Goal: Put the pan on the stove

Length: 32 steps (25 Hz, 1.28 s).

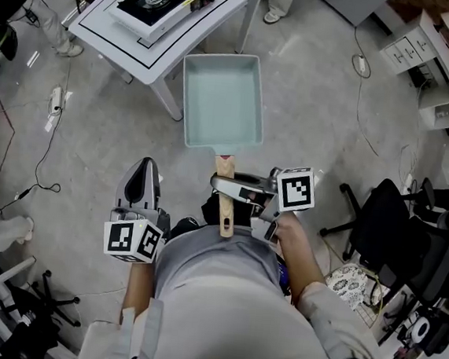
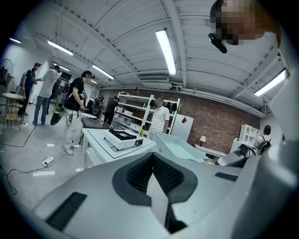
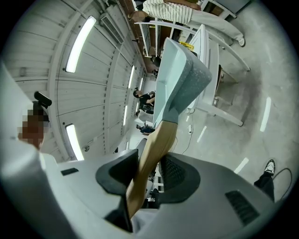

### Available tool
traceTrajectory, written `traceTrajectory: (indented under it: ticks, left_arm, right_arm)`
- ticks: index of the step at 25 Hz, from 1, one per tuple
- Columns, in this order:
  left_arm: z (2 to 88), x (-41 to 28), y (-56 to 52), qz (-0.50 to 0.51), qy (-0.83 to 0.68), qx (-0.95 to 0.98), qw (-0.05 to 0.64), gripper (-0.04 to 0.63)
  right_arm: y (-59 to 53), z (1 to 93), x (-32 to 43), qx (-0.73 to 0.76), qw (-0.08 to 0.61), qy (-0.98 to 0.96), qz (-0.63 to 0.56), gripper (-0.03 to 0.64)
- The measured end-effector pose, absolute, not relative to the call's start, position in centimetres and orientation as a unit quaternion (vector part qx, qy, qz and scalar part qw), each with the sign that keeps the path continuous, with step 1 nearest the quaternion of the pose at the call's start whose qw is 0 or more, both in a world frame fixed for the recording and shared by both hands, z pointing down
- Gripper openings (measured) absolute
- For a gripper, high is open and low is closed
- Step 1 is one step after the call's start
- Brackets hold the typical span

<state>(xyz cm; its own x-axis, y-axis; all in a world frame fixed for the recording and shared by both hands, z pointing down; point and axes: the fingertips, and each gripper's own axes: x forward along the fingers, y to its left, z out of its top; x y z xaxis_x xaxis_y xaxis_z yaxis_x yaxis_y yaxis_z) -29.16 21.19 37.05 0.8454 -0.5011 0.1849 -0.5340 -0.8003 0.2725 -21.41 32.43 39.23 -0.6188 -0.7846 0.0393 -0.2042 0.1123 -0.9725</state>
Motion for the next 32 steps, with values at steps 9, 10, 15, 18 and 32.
traceTrajectory:
  ticks: [9, 10, 15, 18, 32]
  left_arm:
    - [36.8, -24.6, 19.4, 0.037, -0.29, 0.942, 0.167, 0.008]
    - [36.8, -24.3, 19.3, 0.036, -0.289, 0.942, 0.167, 0.008]
    - [37.1, -22.6, 19.0, 0.039, -0.285, 0.942, 0.174, 0.008]
    - [37.1, -21.5, 19.1, 0.039, -0.278, 0.944, 0.174, 0.008]
    - [37.3, -13.9, 13.2, 0.033, -0.248, 0.952, 0.179, 0.008]
  right_arm:
    - [32.7, 39.1, -15.8, -0.358, 0.234, 0.718, -0.549, 0.144]
    - [32.8, 39.1, -15.4, -0.362, 0.23, 0.719, -0.547, 0.144]
    - [32.8, 39.0, -13.7, -0.357, 0.241, 0.717, -0.548, 0.144]
    - [32.7, 39.3, -12.7, -0.362, 0.245, 0.712, -0.55, 0.144]
    - [27.0, 39.1, -6.9, -0.363, 0.262, 0.708, -0.547, 0.149]
